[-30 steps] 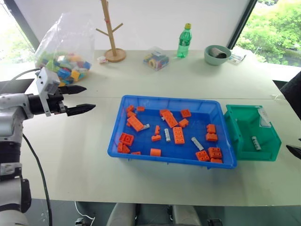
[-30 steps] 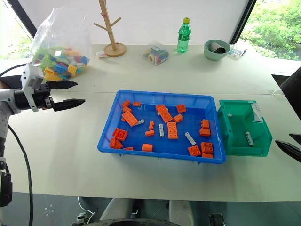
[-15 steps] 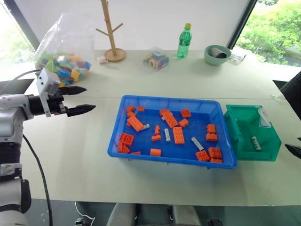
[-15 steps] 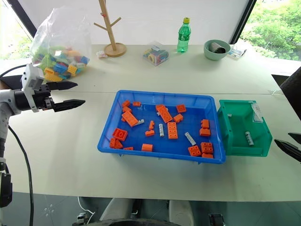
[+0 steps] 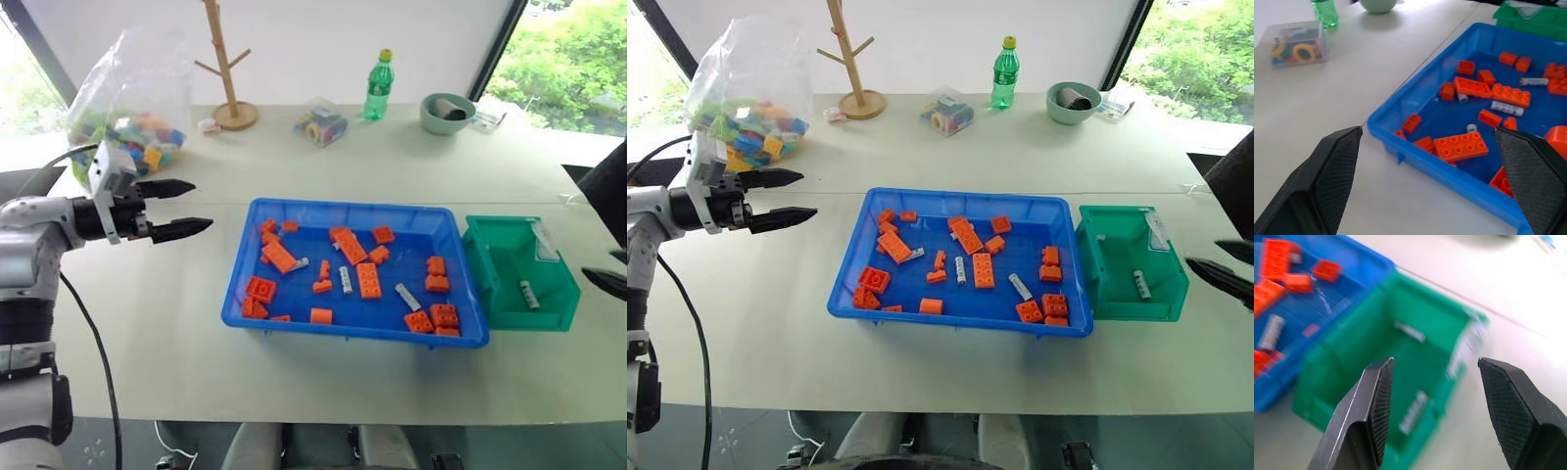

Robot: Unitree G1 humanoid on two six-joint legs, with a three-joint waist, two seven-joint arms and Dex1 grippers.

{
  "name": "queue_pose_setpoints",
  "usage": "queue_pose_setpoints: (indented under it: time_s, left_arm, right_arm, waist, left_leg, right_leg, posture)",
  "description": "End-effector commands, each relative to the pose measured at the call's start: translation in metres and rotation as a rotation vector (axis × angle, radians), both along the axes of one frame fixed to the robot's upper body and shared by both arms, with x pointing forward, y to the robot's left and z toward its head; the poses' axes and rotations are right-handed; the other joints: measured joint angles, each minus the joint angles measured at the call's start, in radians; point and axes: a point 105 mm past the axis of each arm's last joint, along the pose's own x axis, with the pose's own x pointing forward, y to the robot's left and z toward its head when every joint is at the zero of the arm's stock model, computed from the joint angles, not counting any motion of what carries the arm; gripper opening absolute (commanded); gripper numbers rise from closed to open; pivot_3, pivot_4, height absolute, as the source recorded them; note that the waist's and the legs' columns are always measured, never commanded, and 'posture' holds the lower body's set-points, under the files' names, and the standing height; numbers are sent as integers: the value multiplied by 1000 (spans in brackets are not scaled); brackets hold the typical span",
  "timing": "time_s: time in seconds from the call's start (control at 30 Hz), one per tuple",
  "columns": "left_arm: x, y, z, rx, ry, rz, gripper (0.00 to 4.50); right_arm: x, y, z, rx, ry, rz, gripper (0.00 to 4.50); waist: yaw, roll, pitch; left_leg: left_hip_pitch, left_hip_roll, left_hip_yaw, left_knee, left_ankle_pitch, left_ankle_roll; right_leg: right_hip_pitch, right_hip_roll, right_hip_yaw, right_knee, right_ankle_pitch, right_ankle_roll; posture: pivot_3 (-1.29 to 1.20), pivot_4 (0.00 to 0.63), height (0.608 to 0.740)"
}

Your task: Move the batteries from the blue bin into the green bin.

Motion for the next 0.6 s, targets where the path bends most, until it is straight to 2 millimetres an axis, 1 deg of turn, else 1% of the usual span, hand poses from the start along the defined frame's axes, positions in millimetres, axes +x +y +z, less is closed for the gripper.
queue_pose_setpoints:
  time_s: [0.03,0.07,0.13,0.2,0.27,0.33,0.4,0.47,0.57,0.6]
  left_arm:
    - [-9,-13,22,25,-38,-109,4500]
    - [-12,-16,24,31,-35,-141,4500]
    - [-19,-17,27,45,-18,-194,4500]
    - [-26,-12,24,96,17,-239,4500]
    - [-31,-5,19,159,43,-255,4500]
    - [-33,2,16,207,59,-247,4500]
    - [-33,10,14,250,54,-228,4500]
    - [-32,13,16,260,44,-224,4500]
    - [-32,12,19,252,32,-226,4500]
    - [-32,12,19,252,30,-228,4500]
  right_arm:
    - [29,58,5,-55,16,110,2798]
    - [38,76,4,-61,21,135,2798]
    - [49,106,2,-55,39,182,2798]
    - [57,149,-2,-14,70,270,2798]
    - [64,186,-7,37,111,319,2798]
    - [73,214,-16,53,143,323,2798]
    - [81,244,-31,63,186,327,2798]
    - [86,265,-40,82,222,324,2798]
    - [90,291,-51,79,253,319,2798]
    - [90,295,-53,70,255,322,2798]
  waist:
    - [-5,0,0]
    - [-4,0,0]
    - [-4,0,0]
    - [-4,0,0]
    - [-4,0,0]
    - [-4,-1,0]
    - [1,-2,0]
    - [5,-2,0]
    - [3,-2,0]
    - [1,-2,0]
  left_leg:
    - [0,0,0,0,0,0]
    - [0,1,0,0,0,0]
    - [0,1,0,-1,0,0]
    - [-3,1,-1,-1,0,-1]
    - [-11,1,-1,0,1,-2]
    - [-18,1,-1,2,6,-10]
    - [-22,0,-1,2,6,-10]
    - [-27,0,-1,4,7,-10]
    - [-31,-1,-2,9,7,-10]
    - [-32,-1,-2,12,7,-10]
  right_leg:
    - [0,0,0,0,0,0]
    - [0,0,0,0,0,0]
    - [-2,1,0,0,0,0]
    - [-4,1,0,0,0,-1]
    - [-13,1,0,2,0,-1]
    - [-21,1,0,5,1,-1]
    - [-25,0,0,7,1,-1]
    - [-31,0,-1,10,1,-1]
    - [-34,0,-1,13,1,-1]
    - [-34,0,-2,15,1,-1]
  posture:
    - [0,150,727]
    - [0,150,727]
    - [0,150,727]
    - [0,150,727]
    - [0,150,727]
    - [0,150,727]
    - [0,150,727]
    - [0,150,727]
    - [0,150,727]
    - [0,150,727]
